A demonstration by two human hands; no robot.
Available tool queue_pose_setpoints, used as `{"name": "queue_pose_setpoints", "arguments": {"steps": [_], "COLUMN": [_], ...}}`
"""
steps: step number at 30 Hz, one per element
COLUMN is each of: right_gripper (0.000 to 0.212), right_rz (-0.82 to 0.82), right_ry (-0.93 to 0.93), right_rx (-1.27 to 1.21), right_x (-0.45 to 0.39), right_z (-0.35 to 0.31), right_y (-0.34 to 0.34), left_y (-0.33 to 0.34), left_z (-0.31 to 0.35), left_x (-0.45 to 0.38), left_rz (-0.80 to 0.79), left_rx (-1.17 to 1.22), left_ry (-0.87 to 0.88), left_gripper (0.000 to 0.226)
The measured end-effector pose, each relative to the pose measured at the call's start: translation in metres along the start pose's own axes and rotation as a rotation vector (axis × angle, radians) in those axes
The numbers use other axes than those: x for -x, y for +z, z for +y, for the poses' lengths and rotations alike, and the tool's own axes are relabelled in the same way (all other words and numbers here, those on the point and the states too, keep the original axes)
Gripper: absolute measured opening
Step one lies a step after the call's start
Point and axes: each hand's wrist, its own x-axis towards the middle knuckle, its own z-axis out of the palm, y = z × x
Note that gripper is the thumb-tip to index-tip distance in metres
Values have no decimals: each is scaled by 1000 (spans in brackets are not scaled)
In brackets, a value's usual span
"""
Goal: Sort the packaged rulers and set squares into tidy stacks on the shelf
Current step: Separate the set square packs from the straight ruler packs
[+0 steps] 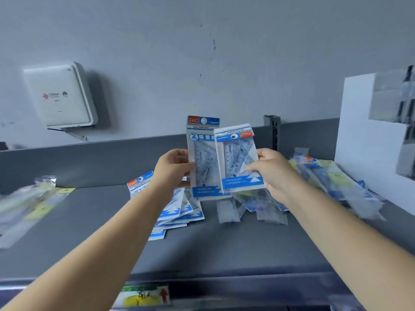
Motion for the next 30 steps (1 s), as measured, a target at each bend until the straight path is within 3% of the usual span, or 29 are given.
{"name": "queue_pose_setpoints", "arguments": {"steps": [10,15,18,20,23,30], "right_gripper": [26,22,57,66,55,36], "right_rz": [-128,-80,-30,-28,-27,65], "right_ry": [-30,-86,-114,-175,-292,-291], "right_rx": [-82,-113,310,633,846,920], "right_x": [5,2,-3,-1,5,7], "right_z": [-20,-28,-22,-15,-6,-1], "right_y": [103,135,146,146,133,55], "left_y": [-110,-128,-132,-131,-120,-52], "left_z": [-30,-45,-44,-43,-41,-29], "left_x": [-21,-34,-37,-38,-40,-28], "left_rz": [14,90,87,58,48,-90], "left_rx": [-57,-436,-506,-573,-673,-731], "left_ry": [-129,21,82,111,168,266], "left_gripper": [13,31,27,23,24,20]}}
